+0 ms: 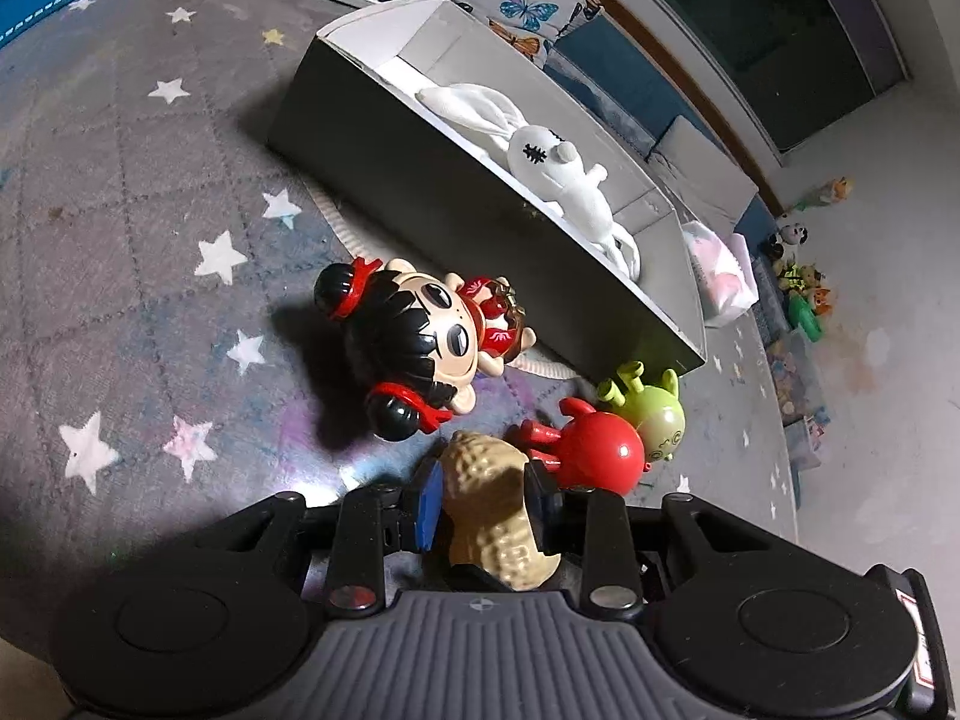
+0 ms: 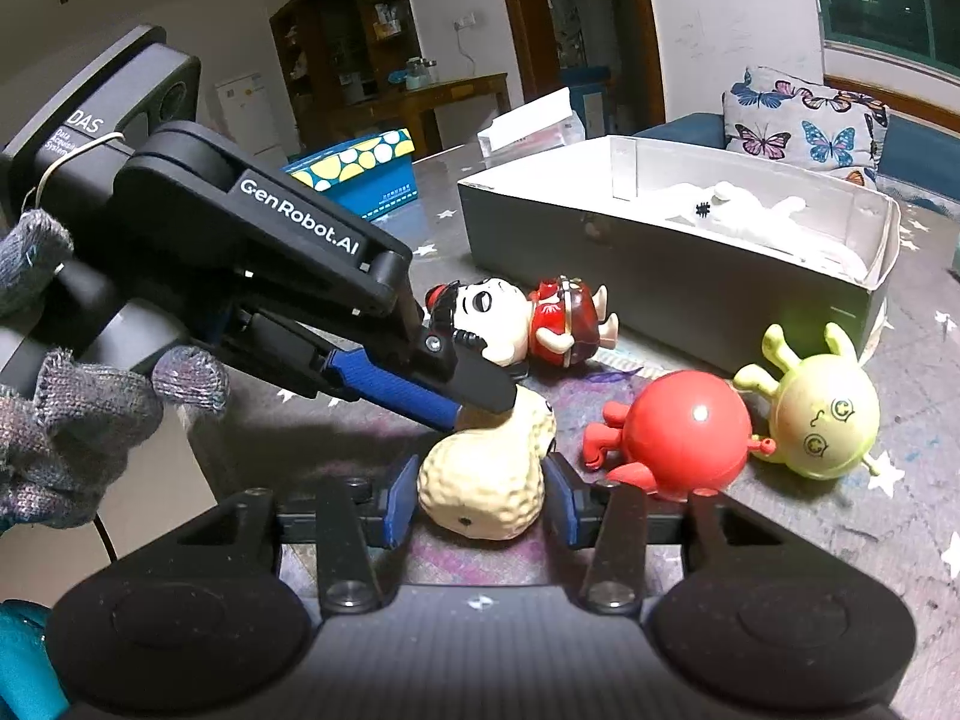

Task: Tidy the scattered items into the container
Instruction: 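Grasp the peanut-shaped toy with the left tool and lift it, then carry the peanut toy into the box beside the bunny and release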

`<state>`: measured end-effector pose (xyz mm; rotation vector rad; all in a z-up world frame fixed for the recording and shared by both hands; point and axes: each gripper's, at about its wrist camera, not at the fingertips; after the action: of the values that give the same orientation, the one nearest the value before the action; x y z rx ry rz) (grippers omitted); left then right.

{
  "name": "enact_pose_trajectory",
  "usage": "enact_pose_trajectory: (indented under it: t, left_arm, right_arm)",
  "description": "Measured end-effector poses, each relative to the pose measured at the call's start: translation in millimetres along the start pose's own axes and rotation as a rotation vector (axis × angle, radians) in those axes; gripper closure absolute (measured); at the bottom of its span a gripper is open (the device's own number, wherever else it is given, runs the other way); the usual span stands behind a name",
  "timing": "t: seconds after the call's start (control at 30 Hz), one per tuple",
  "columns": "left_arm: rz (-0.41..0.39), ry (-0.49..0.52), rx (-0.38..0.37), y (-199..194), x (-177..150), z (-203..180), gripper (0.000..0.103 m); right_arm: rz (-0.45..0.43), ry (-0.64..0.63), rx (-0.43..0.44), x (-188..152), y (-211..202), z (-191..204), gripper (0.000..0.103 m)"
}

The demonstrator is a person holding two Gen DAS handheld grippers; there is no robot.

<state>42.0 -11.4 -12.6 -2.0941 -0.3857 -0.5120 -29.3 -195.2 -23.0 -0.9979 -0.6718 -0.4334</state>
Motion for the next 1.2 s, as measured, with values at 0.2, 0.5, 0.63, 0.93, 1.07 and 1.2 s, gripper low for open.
enact_pose_trajectory:
  t: [0.2,0.5,0.63,0.93,1.07,1.2]
  left_arm:
    - [-0.018,0.002,0.015,2.2,-3.0,-3.1,0.069]
    - [-0.005,-0.034,-0.019,8.8,-8.1,-1.2,0.063]
    - [-0.018,-0.012,-0.028,5.3,-10.0,-6.2,0.063]
    - [-0.097,0.108,-0.06,-12.0,14.7,-41.7,0.064]
    - [-0.13,0.169,-0.078,-8.4,41.8,-61.7,0.064]
    - [-0.161,0.227,-0.096,5.6,73.6,-79.0,0.064]
  right_arm:
    - [0.006,0.011,-0.002,-0.6,0.7,-1.1,0.058]
    - [0.017,0.028,-0.013,-1.8,6.3,0.3,0.057]
    - [0.006,0.028,-0.018,-3.3,0.8,1.6,0.057]
    - [-0.116,0.001,-0.048,17.7,-26.5,5.6,0.057]
    - [-0.178,-0.005,-0.083,40.7,-34.8,-3.1,0.057]
    - [-0.224,-0.005,-0.128,69.1,-34.7,-17.5,0.057]
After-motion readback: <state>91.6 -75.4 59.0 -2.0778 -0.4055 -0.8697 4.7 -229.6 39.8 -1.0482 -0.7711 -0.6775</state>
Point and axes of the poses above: each gripper's, at about its wrist camera, not at the fingertips, and y roughly the way its jaws point, z to its left, x to its top, and after that the axes turned 14 degrees about y, right-handed
